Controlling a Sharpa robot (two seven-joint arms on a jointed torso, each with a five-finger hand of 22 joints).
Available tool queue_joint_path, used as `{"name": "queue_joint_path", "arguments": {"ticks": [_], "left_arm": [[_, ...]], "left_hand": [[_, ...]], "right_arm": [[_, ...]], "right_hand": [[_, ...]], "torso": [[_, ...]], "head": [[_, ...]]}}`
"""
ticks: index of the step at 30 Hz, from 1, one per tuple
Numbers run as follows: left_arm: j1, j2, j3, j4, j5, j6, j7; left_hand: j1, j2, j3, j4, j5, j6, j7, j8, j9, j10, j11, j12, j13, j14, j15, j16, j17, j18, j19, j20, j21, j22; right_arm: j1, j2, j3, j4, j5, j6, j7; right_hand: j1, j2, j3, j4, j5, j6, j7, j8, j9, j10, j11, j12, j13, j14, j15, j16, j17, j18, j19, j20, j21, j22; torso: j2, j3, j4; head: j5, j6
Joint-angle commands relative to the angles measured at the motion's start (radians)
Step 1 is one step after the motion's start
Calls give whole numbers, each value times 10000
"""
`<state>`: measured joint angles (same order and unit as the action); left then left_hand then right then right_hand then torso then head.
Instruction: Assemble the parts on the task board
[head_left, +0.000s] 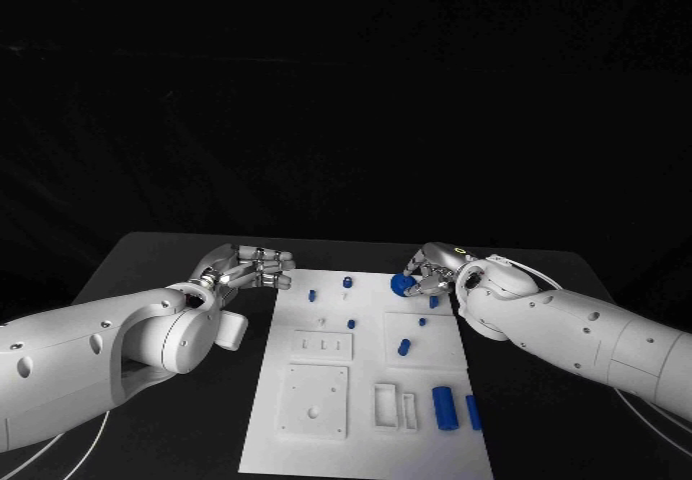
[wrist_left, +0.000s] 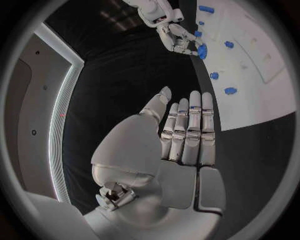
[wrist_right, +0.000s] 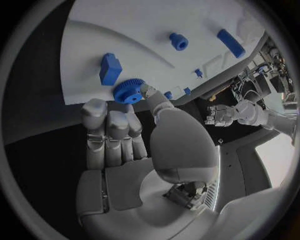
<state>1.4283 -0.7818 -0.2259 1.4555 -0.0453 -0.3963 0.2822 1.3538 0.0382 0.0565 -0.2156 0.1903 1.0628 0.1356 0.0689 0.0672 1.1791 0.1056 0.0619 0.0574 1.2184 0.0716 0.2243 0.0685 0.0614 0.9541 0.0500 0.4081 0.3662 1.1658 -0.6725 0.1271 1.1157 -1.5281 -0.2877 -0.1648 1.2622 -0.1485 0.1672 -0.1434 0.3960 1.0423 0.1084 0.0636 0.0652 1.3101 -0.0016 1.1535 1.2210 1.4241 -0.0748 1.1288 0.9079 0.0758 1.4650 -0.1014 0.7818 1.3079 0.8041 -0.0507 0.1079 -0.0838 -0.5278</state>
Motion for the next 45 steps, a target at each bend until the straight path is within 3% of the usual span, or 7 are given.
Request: {"name": "queue_joint_path", "arguments": {"ticks": [1,19,20,21,25,34,45], "left_arm": [[18,24,6,1,-32,160,71],[18,25,6,1,-32,199,47],[18,24,6,-1,-32,199,45],[18,23,6,-2,-33,199,43],[18,24,6,-4,-33,207,41],[18,16,6,-1,-36,213,36],[18,33,5,-18,-39,219,28]], "left_hand": [[29,-58,-19,39,-47,-54,-2,-10,1,-76,16,-3,12,-34,-15,4,-7,35,62,-6,-68,26],[29,-58,-19,39,-47,-54,-2,-10,1,-76,16,-3,12,-34,-15,4,-7,35,62,-6,-68,26],[29,-58,-19,39,-47,-54,-2,-10,1,-76,16,-3,12,-34,-15,4,-7,35,62,-6,-68,26],[29,-58,-19,39,-47,-54,-2,-10,1,-76,16,-3,12,-34,-15,4,-7,35,62,-6,-68,26],[29,-58,-19,39,-47,-54,-2,-10,1,-76,16,-3,12,-34,-15,4,-7,35,62,-6,-68,26],[29,-58,-19,39,-47,-54,-2,-10,1,-76,16,-3,12,-34,-15,4,-7,35,62,-6,-68,26],[29,-58,-19,39,-47,-54,-2,-10,1,-76,16,-3,12,-34,-15,4,-7,35,62,-6,-68,26]], "right_arm": [[-53,42,-25,-72,123,146,132],[-60,78,-24,-162,394,-87,150],[-60,78,-23,-160,415,-130,154],[-60,79,-23,-160,431,-166,159],[-60,85,-23,-147,478,-336,173],[-60,69,-17,-146,508,-502,169],[-60,62,-9,-199,635,-540,97]], "right_hand": [[-22,114,6,35,32,-71,-6,-15,-14,55,3,70,18,87,13,16,23,123,505,69,42,914],[-48,90,-354,267,102,-297,29,-6,-11,29,36,62,34,114,39,-43,170,169,483,98,186,933],[-28,77,-441,301,104,-418,53,-2,-11,11,51,37,15,111,48,-58,166,177,479,105,187,933],[13,59,-585,348,89,-1466,124,-52,-67,-23,97,-2,-19,114,80,-56,182,198,476,126,197,935],[254,-35,-777,725,42,-2059,179,-76,-92,-55,139,-5,-70,117,116,-69,225,263,474,183,241,946],[346,-70,-765,845,107,-2029,181,-75,-91,-57,140,17,-81,124,114,-48,275,276,477,188,330,963],[236,95,-673,604,102,-1585,140,-59,-75,-56,110,20,-84,126,93,-65,281,275,465,172,357,962]], "torso": [[-12,-6,7],[-17,-8,-9],[-15,-3,-16],[-15,-4,-16],[-17,-6,-16],[-14,-7,-15],[-15,2,-21]], "head": [[0,-17],[-48,-39],[-42,-30],[-37,-28],[-24,-29],[-27,-42],[-53,-24]]}}
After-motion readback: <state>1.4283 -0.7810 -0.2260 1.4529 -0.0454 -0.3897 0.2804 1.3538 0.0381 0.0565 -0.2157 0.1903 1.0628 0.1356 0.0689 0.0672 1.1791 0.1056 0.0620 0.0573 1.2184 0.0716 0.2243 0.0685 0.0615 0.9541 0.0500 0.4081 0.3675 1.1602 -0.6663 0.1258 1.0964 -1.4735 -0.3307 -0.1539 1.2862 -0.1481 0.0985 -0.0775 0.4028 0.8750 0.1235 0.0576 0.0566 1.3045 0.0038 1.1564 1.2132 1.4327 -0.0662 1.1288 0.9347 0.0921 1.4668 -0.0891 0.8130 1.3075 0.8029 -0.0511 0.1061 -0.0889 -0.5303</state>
